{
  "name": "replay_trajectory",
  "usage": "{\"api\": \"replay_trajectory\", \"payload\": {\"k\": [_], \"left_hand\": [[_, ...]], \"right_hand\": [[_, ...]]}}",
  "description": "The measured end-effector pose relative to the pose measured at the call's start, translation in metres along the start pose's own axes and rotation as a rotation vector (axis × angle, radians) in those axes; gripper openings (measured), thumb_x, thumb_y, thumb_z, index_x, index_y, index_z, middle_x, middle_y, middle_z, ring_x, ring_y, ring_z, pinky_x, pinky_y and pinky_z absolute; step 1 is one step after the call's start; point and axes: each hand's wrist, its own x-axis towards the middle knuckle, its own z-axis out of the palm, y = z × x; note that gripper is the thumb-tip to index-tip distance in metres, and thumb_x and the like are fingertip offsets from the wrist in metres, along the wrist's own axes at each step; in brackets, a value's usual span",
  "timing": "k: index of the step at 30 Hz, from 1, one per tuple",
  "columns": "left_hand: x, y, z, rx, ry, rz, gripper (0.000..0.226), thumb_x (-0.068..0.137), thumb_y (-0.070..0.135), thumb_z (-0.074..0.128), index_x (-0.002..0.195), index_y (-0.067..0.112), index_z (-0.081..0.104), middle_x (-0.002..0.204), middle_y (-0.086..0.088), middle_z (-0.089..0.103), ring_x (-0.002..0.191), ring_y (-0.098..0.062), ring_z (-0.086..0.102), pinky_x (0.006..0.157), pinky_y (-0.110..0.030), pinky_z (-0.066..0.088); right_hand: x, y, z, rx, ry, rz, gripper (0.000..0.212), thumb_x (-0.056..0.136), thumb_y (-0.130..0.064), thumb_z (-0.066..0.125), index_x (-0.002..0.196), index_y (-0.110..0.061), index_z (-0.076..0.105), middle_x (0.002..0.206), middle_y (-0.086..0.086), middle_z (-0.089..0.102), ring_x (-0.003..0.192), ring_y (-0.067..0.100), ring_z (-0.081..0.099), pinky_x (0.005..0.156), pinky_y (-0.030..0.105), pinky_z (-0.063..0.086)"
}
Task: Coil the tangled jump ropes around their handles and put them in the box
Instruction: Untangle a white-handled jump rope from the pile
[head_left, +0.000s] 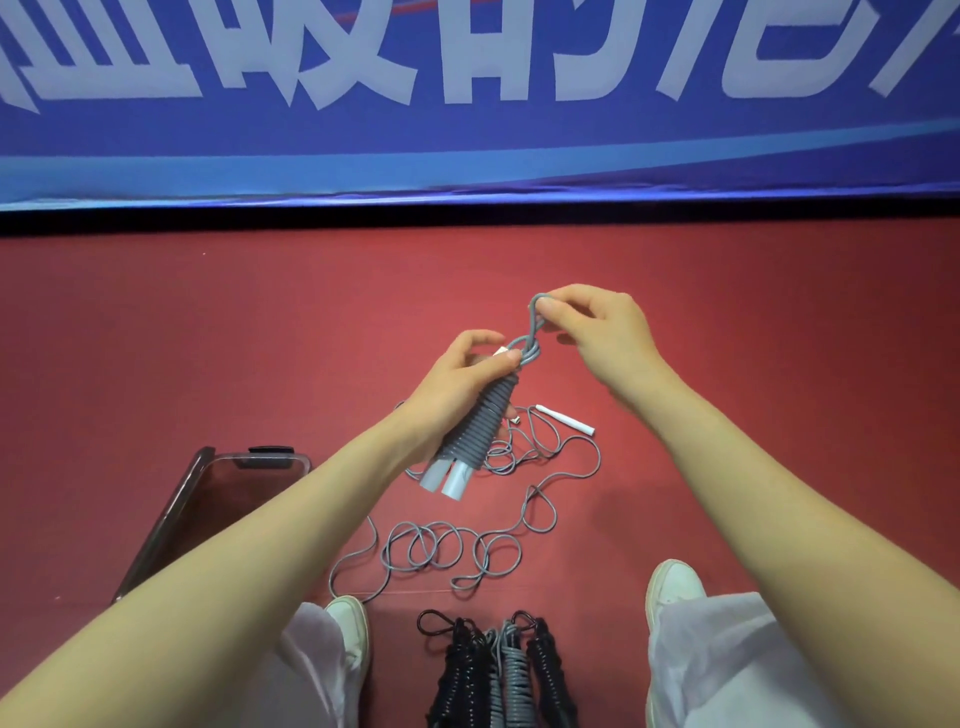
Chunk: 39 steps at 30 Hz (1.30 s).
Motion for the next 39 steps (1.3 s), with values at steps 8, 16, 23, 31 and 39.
{"api": "replay_trajectory", "payload": {"k": [8, 16, 23, 31, 39], "left_hand": [[0.0, 0.0, 0.005, 0.148, -0.079, -0.009, 0.02, 0.094, 0.023, 0.061, 0.11, 0.012, 0.063, 0.087, -0.002, 0.067, 0.062, -0.021, 0.06, 0.058, -0.03, 0.051], [0.005, -0.002, 0.01, 0.326, -0.093, -0.004, 0.01, 0.092, 0.015, 0.061, 0.101, 0.015, 0.063, 0.067, 0.003, 0.065, 0.051, -0.012, 0.058, 0.05, -0.023, 0.049], [0.013, -0.002, -0.001, -0.041, 0.026, -0.048, 0.024, 0.092, 0.027, 0.062, 0.116, 0.025, 0.055, 0.084, -0.006, 0.064, 0.068, -0.02, 0.056, 0.067, -0.033, 0.047], [0.014, 0.01, -0.005, -0.524, 0.061, -0.129, 0.019, 0.092, 0.005, 0.041, 0.104, 0.001, 0.054, 0.088, -0.016, 0.057, 0.073, -0.022, 0.053, 0.074, -0.032, 0.047], [0.013, -0.001, -0.007, -0.344, 0.091, -0.12, 0.016, 0.088, 0.001, 0.062, 0.099, 0.011, 0.068, 0.085, 0.002, 0.074, 0.085, -0.011, 0.068, 0.074, -0.034, 0.058]], "right_hand": [[0.007, 0.01, -0.01, 0.394, 0.213, 0.37, 0.015, 0.092, -0.014, 0.061, 0.078, -0.018, 0.065, 0.071, -0.002, 0.062, 0.062, 0.004, 0.058, 0.059, 0.017, 0.046], [0.013, 0.021, -0.014, 0.571, 0.264, 0.598, 0.013, 0.091, -0.014, 0.063, 0.078, -0.015, 0.065, 0.073, -0.001, 0.062, 0.065, 0.007, 0.059, 0.061, 0.024, 0.045], [0.005, 0.016, -0.007, 0.264, 0.118, 0.05, 0.017, 0.094, -0.009, 0.058, 0.083, -0.021, 0.063, 0.079, -0.003, 0.064, 0.071, 0.002, 0.06, 0.066, 0.017, 0.049], [-0.013, 0.031, 0.005, -0.365, -0.037, -0.496, 0.005, 0.081, -0.003, 0.067, 0.083, -0.006, 0.063, 0.085, 0.004, 0.057, 0.071, 0.015, 0.054, 0.069, 0.025, 0.048], [-0.031, 0.026, 0.022, -0.225, -0.157, -0.103, 0.039, 0.068, -0.024, 0.086, 0.1, -0.01, 0.068, 0.093, 0.004, 0.069, 0.083, 0.015, 0.063, 0.073, 0.012, 0.045]]}}
